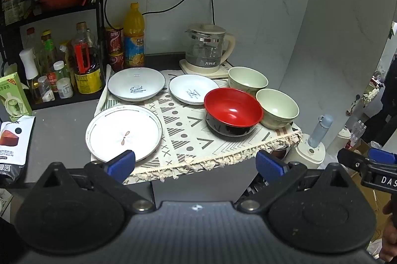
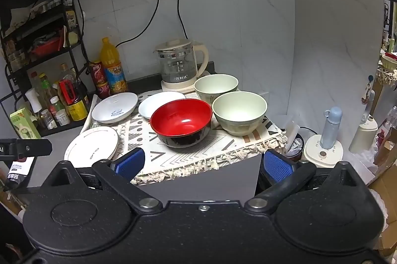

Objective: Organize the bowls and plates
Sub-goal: 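Move both grippers toward the bowls on the patterned mat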

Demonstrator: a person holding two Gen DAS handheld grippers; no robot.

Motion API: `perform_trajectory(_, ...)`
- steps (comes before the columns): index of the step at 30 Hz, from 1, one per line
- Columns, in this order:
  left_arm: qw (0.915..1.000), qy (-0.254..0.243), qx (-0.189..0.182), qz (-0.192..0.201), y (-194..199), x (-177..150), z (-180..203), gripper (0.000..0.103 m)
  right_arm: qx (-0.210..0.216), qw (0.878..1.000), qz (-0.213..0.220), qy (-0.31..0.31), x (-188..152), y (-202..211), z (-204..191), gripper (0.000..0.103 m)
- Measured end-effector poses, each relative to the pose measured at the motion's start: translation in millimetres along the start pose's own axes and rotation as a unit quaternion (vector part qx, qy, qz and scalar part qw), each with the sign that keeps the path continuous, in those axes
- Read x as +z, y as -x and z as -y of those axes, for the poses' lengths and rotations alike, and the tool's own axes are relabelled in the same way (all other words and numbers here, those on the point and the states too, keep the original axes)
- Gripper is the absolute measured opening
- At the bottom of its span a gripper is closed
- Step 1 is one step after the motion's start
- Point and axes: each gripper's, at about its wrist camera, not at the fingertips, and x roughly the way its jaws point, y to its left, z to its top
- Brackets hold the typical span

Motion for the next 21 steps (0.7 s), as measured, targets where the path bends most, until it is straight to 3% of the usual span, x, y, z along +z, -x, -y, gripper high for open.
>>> perform_trajectory(21, 0.9998, 0.014, 0.001, -0.017, 11.2, -14.2, -3.5, 0.102, -0.003, 1.000, -0.008, 0.005, -17.6, 13.6, -3.6, 0.103)
